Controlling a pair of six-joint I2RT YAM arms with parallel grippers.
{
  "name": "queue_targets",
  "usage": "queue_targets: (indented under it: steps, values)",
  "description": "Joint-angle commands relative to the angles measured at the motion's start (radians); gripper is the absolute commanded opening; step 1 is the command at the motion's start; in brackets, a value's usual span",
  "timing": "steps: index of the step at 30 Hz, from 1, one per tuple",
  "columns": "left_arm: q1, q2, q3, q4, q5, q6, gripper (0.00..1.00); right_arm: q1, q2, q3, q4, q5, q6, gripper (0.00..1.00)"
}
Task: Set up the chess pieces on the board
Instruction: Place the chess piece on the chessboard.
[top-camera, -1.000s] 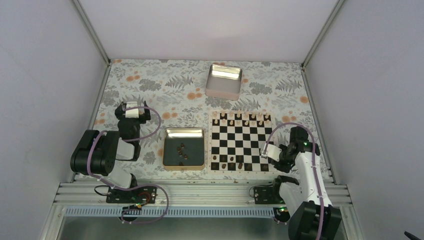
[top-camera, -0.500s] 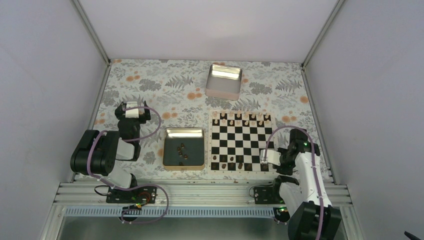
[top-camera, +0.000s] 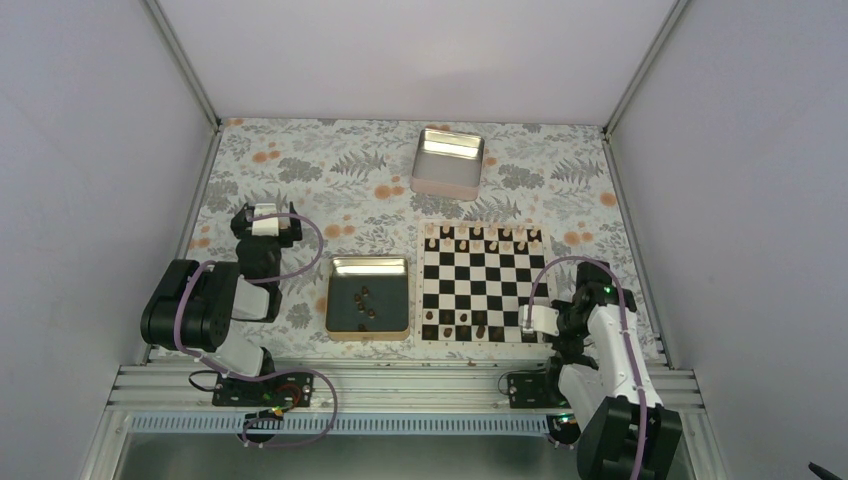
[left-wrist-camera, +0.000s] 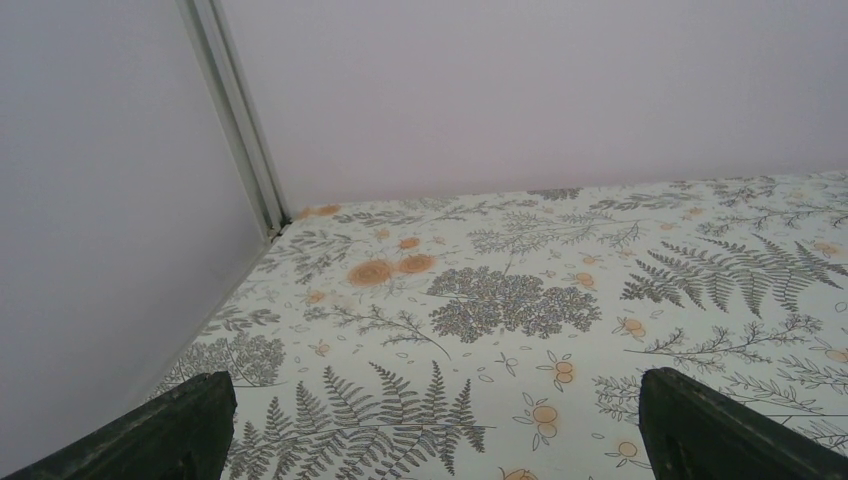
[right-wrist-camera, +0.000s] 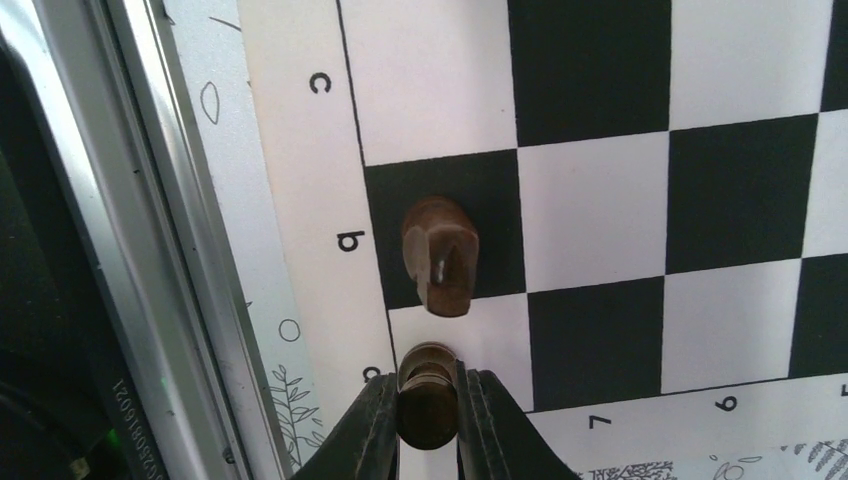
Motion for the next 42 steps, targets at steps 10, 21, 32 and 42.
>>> queue_targets:
  steps: [10, 21, 32, 42]
  values:
    - [-0.005, 0.012, 0.000, 0.047, -0.005, 0.001, 1.00, -0.012, 0.007, 0.007, 0.043, -0.045, -0.010, 0.13]
    - [-0.006, 0.013, 0.001, 0.047, -0.004, 0.001, 1.00, -0.011, 0.015, -0.028, 0.086, -0.021, -0.004, 0.14]
    - [-0.006, 0.013, 0.000, 0.047, -0.005, 0.001, 1.00, -0.012, 0.035, -0.039, 0.078, 0.008, 0.005, 0.29]
    - [-0.005, 0.012, 0.002, 0.047, -0.003, 0.001, 1.00, -0.012, 0.029, 0.006, 0.059, -0.008, 0.018, 0.33]
